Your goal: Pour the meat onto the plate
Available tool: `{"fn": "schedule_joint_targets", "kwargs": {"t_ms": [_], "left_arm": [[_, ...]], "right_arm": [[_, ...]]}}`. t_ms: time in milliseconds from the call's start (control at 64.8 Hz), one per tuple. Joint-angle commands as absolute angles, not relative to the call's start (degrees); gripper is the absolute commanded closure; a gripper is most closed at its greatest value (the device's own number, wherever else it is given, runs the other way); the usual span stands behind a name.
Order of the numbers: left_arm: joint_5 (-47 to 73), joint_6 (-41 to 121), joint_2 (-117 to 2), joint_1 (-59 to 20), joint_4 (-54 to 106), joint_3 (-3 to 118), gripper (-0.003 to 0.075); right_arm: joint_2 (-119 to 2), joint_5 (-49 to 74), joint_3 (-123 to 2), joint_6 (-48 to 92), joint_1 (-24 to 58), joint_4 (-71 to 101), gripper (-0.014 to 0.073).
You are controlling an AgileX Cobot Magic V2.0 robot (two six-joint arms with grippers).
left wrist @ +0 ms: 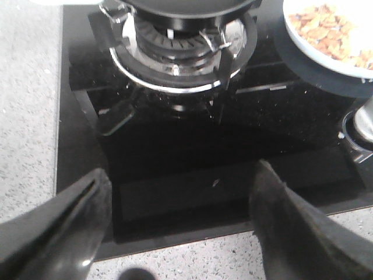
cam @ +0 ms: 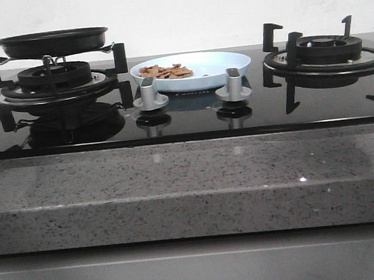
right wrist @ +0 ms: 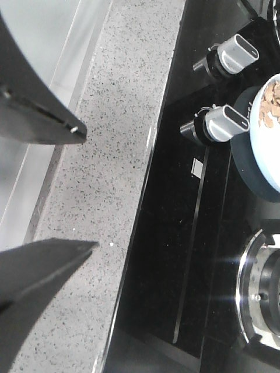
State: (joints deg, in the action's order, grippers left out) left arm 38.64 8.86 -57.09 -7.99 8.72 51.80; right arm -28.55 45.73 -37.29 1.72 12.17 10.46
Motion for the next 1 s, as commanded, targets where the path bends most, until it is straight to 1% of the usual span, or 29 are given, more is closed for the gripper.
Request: {"fn": "schedule_joint_targets", "kwargs": {"t_ms": [0, 139, 185, 232, 278, 355, 417, 463, 525, 571, 988], "left_arm": [[35.26, 8.92, -57.1, -8.33, 9.58, 53.26, 0.0227], [35.94, 8.92, -57.32, -8.33, 9.58, 53.26, 0.0228], [35.94, 8.92, -57.32, -8.33, 9.58, 53.26, 0.0237], [35.94, 8.92, -57.32, -8.33, 9.58, 53.26, 0.0271], [35.94, 8.92, -57.32, -8.33, 9.58, 53.26, 0.0337], [35.94, 8.92, -57.32, -8.33, 9.58, 53.26, 0.0483], [35.94, 8.92, -57.32, -8.33, 9.58, 53.26, 0.0581], [35.94, 8.92, -57.32, -8.33, 9.58, 53.26, 0.067], [35.94, 8.92, -57.32, -8.33, 9.58, 53.26, 0.0742], [35.94, 8.92, -57.32, -8.33, 9.58, 53.26, 0.0741], [36.19, 8.92, -57.32, -8.33, 10.41, 53.26, 0.0741]], "right_arm": [[-28.64, 42.24, -38.73, 1.75, 12.12, 10.3, 0.0192], [-28.64, 42.24, -38.73, 1.75, 12.12, 10.3, 0.0197], [-28.64, 42.3, -38.73, 1.75, 12.12, 10.3, 0.0225], [-28.64, 42.3, -38.73, 1.75, 12.12, 10.3, 0.027], [-28.64, 42.3, -38.73, 1.75, 12.12, 10.3, 0.0338], [-28.64, 42.3, -38.73, 1.75, 12.12, 10.3, 0.0458], [-28.64, 42.3, -38.73, 1.75, 12.12, 10.3, 0.0526], [-28.64, 42.41, -38.73, 1.75, 12.12, 10.3, 0.0576], [-28.64, 42.41, -38.68, 1.75, 12.12, 10.3, 0.0632], [-28.64, 42.41, -38.62, 1.75, 12.12, 10.3, 0.0666], [-28.64, 43.0, -38.37, 1.75, 12.12, 10.3, 0.0662]]}}
